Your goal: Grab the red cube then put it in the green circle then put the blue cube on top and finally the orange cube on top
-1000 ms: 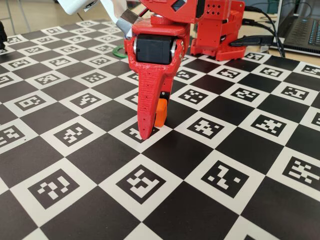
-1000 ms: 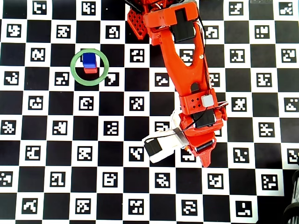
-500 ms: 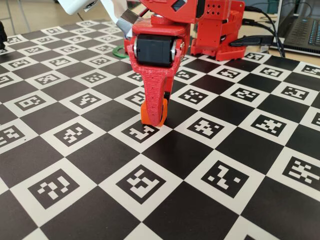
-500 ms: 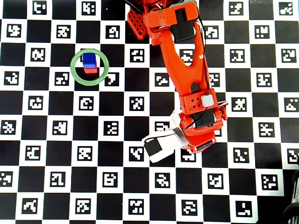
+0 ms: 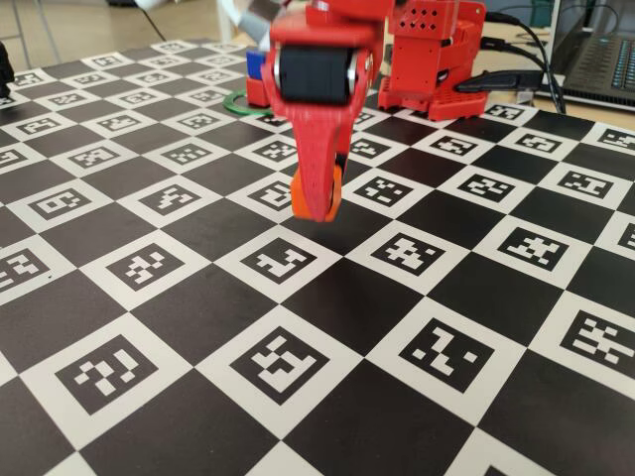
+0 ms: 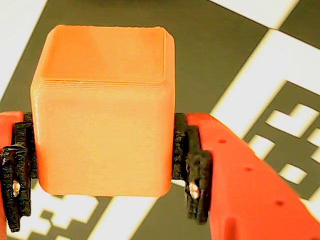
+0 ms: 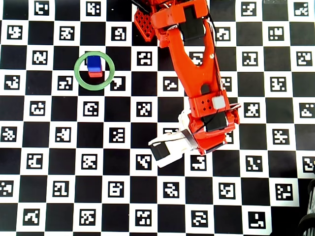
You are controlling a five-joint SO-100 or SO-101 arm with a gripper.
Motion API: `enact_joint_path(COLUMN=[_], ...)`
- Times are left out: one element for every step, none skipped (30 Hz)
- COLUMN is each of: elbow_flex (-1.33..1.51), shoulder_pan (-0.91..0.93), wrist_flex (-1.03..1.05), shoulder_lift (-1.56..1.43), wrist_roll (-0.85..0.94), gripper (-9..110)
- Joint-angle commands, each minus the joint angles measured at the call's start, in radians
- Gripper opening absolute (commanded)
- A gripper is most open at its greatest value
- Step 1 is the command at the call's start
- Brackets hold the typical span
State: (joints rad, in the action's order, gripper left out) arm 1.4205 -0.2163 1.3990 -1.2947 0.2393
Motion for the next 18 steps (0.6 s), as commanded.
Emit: enact_joint_path(elbow_flex=[-0.107, -0.118, -0.127, -0.137, -0.144, -0.152, -0.156, -0.161, -0.161, -0.161, -0.16, -0.156, -0.155, -0.153, -0.149, -0.146, -0.141, -0.133], shoulder_pan=[0.075, 0.097, 0.121, 0.149, 0.179, 0.212, 0.249, 0.288, 0.33, 0.373, 0.419, 0.465, 0.512, 0.558, 0.6, 0.644, 0.681, 0.718], wrist_flex=[0.121, 0.153, 0.186, 0.218, 0.247, 0.273, 0.298, 0.319, 0.339, 0.354, 0.37, 0.383, 0.396, 0.405, 0.41, 0.416, 0.423, 0.426], shoulder_lift=[-0.224, -0.25, -0.276, -0.301, -0.324, -0.342, -0.359, -0.374, -0.385, -0.393, -0.399, -0.399, -0.4, -0.4, -0.402, -0.403, -0.407, -0.414], wrist_roll=[0.051, 0.069, 0.089, 0.112, 0.133, 0.153, 0.172, 0.189, 0.206, 0.222, 0.239, 0.256, 0.272, 0.285, 0.299, 0.316, 0.334, 0.351], gripper=[10, 10, 10, 10, 10, 10, 10, 10, 10, 10, 10, 10, 10, 10, 10, 10, 10, 10])
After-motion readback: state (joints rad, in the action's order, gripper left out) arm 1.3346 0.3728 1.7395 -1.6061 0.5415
